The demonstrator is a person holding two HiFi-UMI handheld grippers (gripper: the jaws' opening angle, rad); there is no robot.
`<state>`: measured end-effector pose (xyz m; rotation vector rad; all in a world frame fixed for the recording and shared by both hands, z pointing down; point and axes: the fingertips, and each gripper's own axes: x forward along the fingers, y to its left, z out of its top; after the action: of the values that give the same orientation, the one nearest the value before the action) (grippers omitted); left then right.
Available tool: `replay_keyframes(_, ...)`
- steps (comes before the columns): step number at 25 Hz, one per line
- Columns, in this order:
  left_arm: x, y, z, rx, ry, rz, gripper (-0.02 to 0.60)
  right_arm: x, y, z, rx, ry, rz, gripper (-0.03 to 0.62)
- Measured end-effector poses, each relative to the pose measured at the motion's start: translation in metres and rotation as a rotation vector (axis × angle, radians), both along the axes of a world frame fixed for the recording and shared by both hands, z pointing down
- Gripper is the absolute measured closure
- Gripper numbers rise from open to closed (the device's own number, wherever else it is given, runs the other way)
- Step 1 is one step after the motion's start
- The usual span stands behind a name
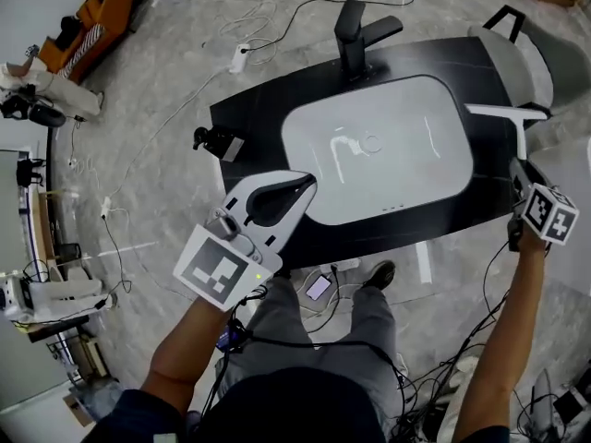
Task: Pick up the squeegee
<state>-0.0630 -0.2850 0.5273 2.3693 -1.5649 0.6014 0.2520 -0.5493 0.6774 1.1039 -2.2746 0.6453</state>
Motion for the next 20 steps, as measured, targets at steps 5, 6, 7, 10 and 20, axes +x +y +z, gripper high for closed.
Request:
replay_keyframes(5,-0.019,0.009,-0.033,0.08,-0.01,0.01,0.577,-0.007,0.023,-0.051,0.058,-0.051,0.019,0.493)
replay_keyframes(6,-0.021,0.012,-0.04,0.095,-0.014,0.014,0.577,-0.008,0.029,-0.062,0.071,-0.06,0.022,0.493)
replay_keyframes(7,-0.022,0.015,-0.046,0.108,-0.017,0.017,0.577,-0.009,0.035,-0.073,0.083,-0.069,0.026,0.493)
replay_keyframes(10,-0.028,0.026,-0.066,0.141,-0.02,0.017,0.577,-0.012,0.056,-0.109,0.119,-0.106,0.04,0.493)
replay_keyframes(20,-0.033,0.066,-0.134,0.247,-0.005,0.05,0.577,-0.008,0.141,-0.238,0.259,-0.207,0.072,0.493)
